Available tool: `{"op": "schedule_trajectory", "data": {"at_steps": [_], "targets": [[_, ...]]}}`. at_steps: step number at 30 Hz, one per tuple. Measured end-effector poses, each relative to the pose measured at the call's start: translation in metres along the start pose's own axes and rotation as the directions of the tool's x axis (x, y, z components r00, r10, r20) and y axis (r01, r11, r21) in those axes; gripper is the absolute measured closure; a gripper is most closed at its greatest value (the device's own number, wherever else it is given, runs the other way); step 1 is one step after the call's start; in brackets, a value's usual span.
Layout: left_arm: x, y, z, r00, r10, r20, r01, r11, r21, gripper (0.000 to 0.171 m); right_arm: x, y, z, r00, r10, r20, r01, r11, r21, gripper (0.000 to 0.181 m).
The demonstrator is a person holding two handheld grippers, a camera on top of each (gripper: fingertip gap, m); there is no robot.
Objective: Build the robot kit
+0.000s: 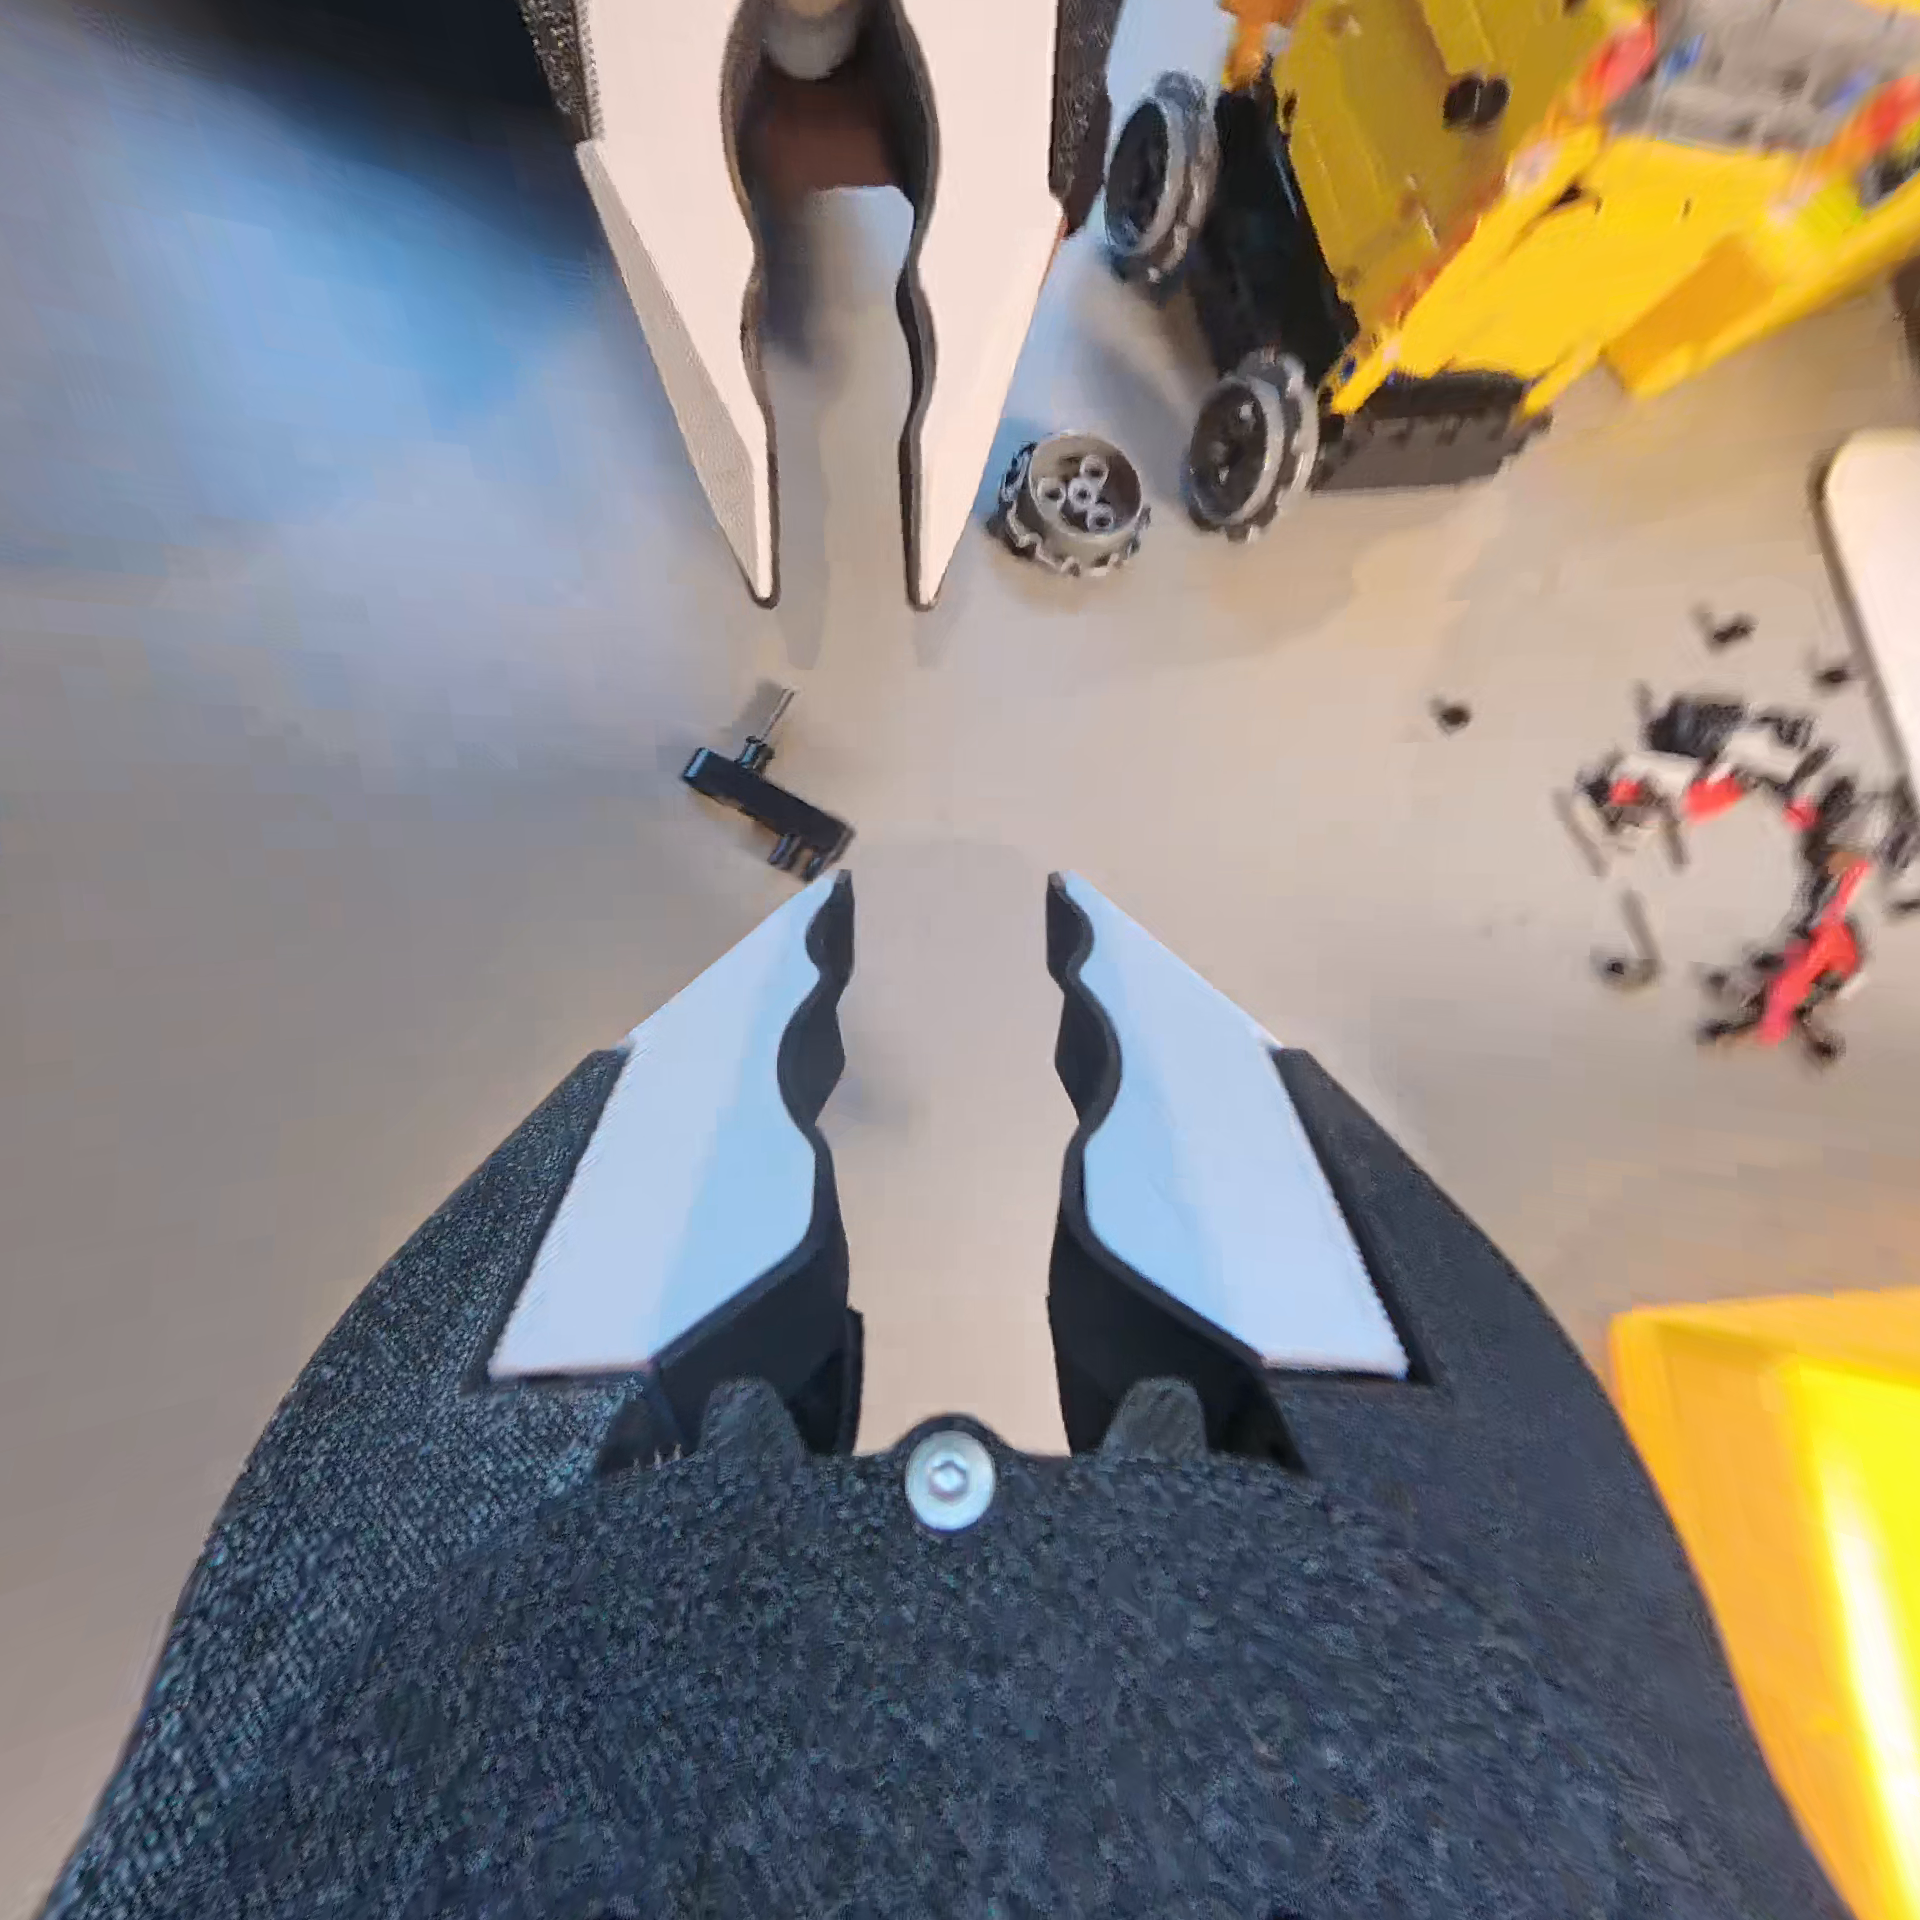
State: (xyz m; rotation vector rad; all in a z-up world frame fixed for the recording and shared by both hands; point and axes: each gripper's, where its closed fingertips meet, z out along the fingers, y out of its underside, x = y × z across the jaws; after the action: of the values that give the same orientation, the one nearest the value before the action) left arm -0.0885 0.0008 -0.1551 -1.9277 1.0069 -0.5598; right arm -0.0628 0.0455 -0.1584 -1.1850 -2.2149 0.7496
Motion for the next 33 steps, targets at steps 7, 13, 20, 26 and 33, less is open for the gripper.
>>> {"op": "schedule_trajectory", "data": {"at_steps": [7,13,20,26,33], "targets": [[0.005,0.012,0.009,0.999,0.029,-0.014,-0.030,0.997,-0.072,0.149,-0.043,0.004,0.009,0.915,0.400,-0.050,-0.399,0.916,0.041,0.136],[0.014,0.028,0.021,0.996,0.076,-0.043,-0.082,0.982,-0.171,0.154,-0.042,0.000,0.022,0.880,0.455,-0.137,-0.454,0.890,0.042,0.138],[0.022,0.031,0.022,0.992,0.104,-0.071,-0.116,0.975,-0.190,0.170,-0.037,0.006,0.030,0.950,0.305,-0.064,-0.311,0.944,-0.107,0.140],[0.027,0.031,0.021,0.989,0.109,-0.098,-0.126,0.974,-0.187,0.169,-0.018,0.009,0.031,0.991,0.114,0.073,-0.100,0.980,-0.170,0.141],[0.017,0.016,0.013,0.996,0.079,-0.051,-0.084,0.991,-0.108,0.163,0.005,0.003,0.028,0.996,0.072,0.043,-0.067,0.992,-0.104,0.142]]}}
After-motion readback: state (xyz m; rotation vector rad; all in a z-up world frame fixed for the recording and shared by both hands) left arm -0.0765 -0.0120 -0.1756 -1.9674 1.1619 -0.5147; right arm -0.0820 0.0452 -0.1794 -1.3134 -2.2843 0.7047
